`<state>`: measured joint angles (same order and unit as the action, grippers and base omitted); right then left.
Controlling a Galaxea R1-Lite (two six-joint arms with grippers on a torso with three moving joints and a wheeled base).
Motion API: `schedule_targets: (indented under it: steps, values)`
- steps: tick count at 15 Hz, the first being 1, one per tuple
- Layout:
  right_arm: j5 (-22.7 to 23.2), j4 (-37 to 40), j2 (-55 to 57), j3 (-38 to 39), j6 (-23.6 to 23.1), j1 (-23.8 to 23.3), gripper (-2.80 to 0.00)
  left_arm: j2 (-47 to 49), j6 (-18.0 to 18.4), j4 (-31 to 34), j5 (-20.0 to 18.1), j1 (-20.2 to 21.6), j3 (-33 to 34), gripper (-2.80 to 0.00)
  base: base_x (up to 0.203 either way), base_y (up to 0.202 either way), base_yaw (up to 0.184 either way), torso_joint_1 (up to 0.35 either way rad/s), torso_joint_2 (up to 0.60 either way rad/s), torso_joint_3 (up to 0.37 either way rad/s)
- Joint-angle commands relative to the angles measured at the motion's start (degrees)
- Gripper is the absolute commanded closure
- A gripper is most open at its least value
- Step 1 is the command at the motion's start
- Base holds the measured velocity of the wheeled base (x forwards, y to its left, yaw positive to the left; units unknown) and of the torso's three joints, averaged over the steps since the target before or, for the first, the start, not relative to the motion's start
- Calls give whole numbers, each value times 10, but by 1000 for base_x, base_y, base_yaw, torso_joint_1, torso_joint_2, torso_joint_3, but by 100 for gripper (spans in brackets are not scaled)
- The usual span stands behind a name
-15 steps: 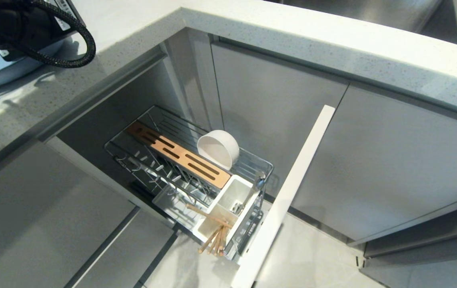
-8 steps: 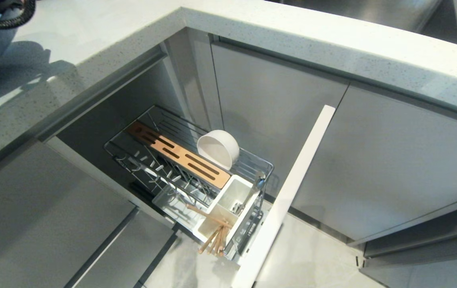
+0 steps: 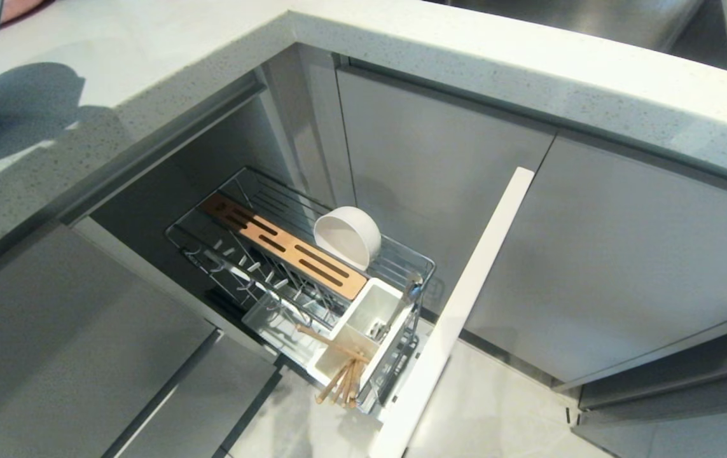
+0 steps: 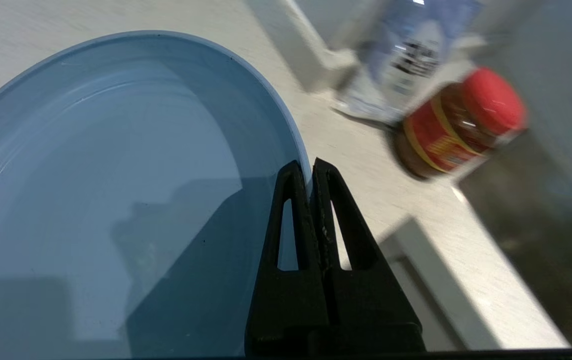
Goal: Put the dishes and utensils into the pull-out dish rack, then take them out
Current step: Pick up the plate and place it in the cupboard
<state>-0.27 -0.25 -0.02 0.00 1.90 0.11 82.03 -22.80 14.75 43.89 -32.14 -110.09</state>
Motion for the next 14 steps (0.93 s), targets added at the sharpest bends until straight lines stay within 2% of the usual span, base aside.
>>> schedule_targets:
  steps: [1,4,5,9,14]
  values:
    - [0,0,-2,1,0,0,0,-5,-8,-41,15,-66,1,0,0,0,0,0,0,0]
    - [0,-1,-2,1,0,0,0,0,-9,-157,37,-118,1,0,0,0,0,0,0,0]
    - [0,-1,-2,1,0,0,0,1,-9,-175,39,-127,1,0,0,0,0,0,0,0]
    - [0,0,-2,1,0,0,0,2,-8,-202,47,-182,3,0,0,0,0,0,0,0]
    - [0,0,-2,1,0,0,0,14,-8,-265,72,-303,3,0,0,0,0,0,0,0]
